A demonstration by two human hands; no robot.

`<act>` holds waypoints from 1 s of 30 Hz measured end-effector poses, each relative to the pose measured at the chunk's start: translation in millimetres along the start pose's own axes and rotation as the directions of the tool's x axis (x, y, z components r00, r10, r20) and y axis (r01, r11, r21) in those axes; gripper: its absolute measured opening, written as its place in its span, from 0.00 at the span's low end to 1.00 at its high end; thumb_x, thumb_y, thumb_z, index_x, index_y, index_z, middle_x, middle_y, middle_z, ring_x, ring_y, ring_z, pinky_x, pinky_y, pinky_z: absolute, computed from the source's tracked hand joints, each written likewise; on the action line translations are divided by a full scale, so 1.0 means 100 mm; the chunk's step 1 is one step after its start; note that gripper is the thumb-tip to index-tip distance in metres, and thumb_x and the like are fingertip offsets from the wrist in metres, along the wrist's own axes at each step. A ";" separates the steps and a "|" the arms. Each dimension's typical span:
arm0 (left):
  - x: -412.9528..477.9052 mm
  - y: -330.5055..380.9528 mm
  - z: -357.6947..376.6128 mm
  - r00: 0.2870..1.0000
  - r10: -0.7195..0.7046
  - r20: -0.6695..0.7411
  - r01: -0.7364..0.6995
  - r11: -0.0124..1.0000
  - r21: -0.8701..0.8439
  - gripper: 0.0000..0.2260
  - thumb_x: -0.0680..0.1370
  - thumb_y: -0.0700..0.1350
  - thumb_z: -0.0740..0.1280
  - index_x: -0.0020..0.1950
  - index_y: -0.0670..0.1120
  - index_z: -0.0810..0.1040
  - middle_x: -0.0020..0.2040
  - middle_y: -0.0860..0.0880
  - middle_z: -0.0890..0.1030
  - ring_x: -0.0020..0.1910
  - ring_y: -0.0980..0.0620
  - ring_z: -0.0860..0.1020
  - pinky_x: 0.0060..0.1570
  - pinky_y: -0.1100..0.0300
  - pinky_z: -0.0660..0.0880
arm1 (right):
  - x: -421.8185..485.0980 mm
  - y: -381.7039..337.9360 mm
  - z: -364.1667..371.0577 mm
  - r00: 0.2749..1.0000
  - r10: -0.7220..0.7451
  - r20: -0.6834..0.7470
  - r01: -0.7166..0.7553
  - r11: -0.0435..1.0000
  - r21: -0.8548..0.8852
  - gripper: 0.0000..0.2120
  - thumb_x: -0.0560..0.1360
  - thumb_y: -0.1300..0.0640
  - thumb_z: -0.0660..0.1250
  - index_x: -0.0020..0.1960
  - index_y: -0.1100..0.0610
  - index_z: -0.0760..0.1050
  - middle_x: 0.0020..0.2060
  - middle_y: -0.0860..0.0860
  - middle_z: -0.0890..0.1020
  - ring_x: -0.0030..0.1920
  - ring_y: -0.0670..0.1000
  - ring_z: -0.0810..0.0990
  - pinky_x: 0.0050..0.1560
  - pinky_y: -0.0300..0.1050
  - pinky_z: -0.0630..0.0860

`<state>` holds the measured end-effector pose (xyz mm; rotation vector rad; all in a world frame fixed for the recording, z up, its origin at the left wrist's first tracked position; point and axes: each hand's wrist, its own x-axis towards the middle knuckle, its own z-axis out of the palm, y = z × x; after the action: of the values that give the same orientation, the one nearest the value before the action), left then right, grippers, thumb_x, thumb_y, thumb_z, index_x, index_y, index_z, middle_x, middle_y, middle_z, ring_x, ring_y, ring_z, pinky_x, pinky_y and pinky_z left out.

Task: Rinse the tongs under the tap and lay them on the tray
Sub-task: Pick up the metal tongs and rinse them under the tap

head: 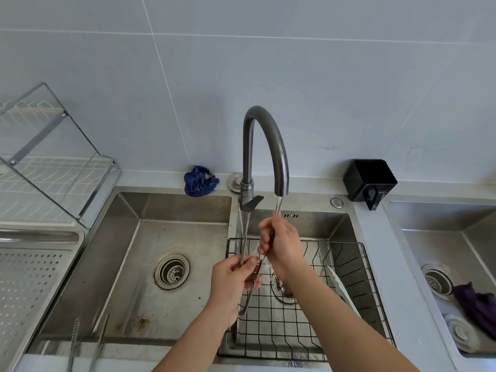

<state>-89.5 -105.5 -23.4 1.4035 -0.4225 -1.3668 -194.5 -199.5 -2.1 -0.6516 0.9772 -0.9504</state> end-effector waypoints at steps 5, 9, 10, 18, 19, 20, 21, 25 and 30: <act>0.01 0.03 -0.01 1.000 0.009 -0.024 -0.008 1.000 0.029 0.06 0.76 0.35 0.72 0.42 0.43 0.86 0.37 0.41 0.84 0.35 0.43 0.83 0.35 0.55 0.79 | -0.06 -0.02 -0.08 0.997 -0.073 0.001 0.070 0.946 -0.317 0.09 0.84 0.63 0.59 0.58 0.59 0.77 0.42 0.55 0.85 0.38 0.53 0.83 0.45 0.53 0.84; -0.01 0.04 0.04 0.990 0.137 -0.025 -0.128 0.967 0.218 0.09 0.74 0.35 0.74 0.43 0.49 0.88 0.40 0.46 0.87 0.41 0.46 0.85 0.44 0.54 0.81 | -0.07 0.00 -0.13 0.915 -0.396 -0.082 0.133 0.485 -0.864 0.15 0.85 0.53 0.57 0.47 0.58 0.77 0.30 0.55 0.82 0.30 0.57 0.83 0.34 0.57 0.81; -0.02 0.03 0.07 0.983 0.181 -0.038 -0.165 0.949 0.269 0.09 0.74 0.36 0.75 0.43 0.51 0.88 0.40 0.49 0.87 0.42 0.49 0.85 0.45 0.57 0.81 | -0.06 -0.02 -0.13 0.906 -0.405 -0.124 0.110 0.506 -0.855 0.17 0.85 0.52 0.56 0.44 0.61 0.76 0.29 0.58 0.81 0.28 0.57 0.83 0.32 0.57 0.80; 0.00 -0.02 0.01 0.955 0.273 -0.116 -0.216 0.907 0.362 0.13 0.71 0.33 0.76 0.39 0.53 0.87 0.38 0.55 0.87 0.39 0.59 0.85 0.40 0.71 0.77 | -0.16 0.04 -0.15 0.968 -0.180 -0.176 0.067 0.858 -0.509 0.10 0.81 0.62 0.60 0.54 0.52 0.78 0.35 0.51 0.86 0.25 0.48 0.76 0.26 0.42 0.73; 0.01 -0.01 -0.01 0.955 0.268 -0.126 -0.209 0.912 0.353 0.15 0.71 0.32 0.76 0.38 0.54 0.87 0.39 0.55 0.87 0.40 0.58 0.85 0.41 0.70 0.77 | -0.16 0.04 -0.16 0.968 -0.162 -0.189 0.060 0.888 -0.455 0.10 0.80 0.63 0.61 0.55 0.52 0.77 0.36 0.52 0.87 0.25 0.49 0.76 0.26 0.42 0.74; 0.03 0.00 -0.03 0.955 0.267 -0.132 -0.207 0.913 0.350 0.15 0.70 0.32 0.77 0.38 0.54 0.87 0.39 0.55 0.87 0.40 0.58 0.85 0.41 0.69 0.77 | -0.16 0.04 -0.16 0.966 -0.161 -0.204 0.061 0.903 -0.425 0.09 0.79 0.64 0.62 0.54 0.54 0.77 0.36 0.53 0.87 0.26 0.50 0.77 0.26 0.43 0.75; 0.04 0.01 -0.03 0.952 0.276 -0.131 -0.216 0.911 0.353 0.16 0.70 0.32 0.77 0.38 0.55 0.87 0.39 0.55 0.87 0.40 0.58 0.85 0.42 0.69 0.77 | -0.15 0.02 -0.15 0.960 -0.176 -0.216 0.071 0.904 -0.421 0.06 0.80 0.63 0.63 0.51 0.57 0.78 0.36 0.54 0.87 0.25 0.51 0.77 0.26 0.45 0.76; 0.02 0.00 0.03 0.933 0.337 -0.128 -0.266 0.882 0.388 0.18 0.70 0.35 0.78 0.39 0.61 0.85 0.37 0.57 0.86 0.37 0.59 0.84 0.39 0.70 0.77 | -0.10 0.03 -0.03 0.917 -0.281 -0.282 0.078 0.820 -0.567 0.14 0.81 0.59 0.59 0.41 0.65 0.75 0.30 0.55 0.85 0.22 0.51 0.75 0.23 0.47 0.75; 0.06 0.06 -0.09 0.917 0.377 -0.127 -0.311 0.879 0.361 0.18 0.71 0.35 0.77 0.39 0.61 0.85 0.36 0.56 0.86 0.35 0.59 0.83 0.37 0.70 0.76 | -0.23 0.10 0.07 0.995 -0.048 -0.083 0.000 0.870 -0.492 0.09 0.76 0.67 0.69 0.52 0.56 0.78 0.43 0.56 0.87 0.34 0.49 0.84 0.31 0.44 0.81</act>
<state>-77.3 -109.0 -23.7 1.6276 -0.7646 -0.8812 -190.0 -173.8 2.1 -1.0566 1.3160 -0.7565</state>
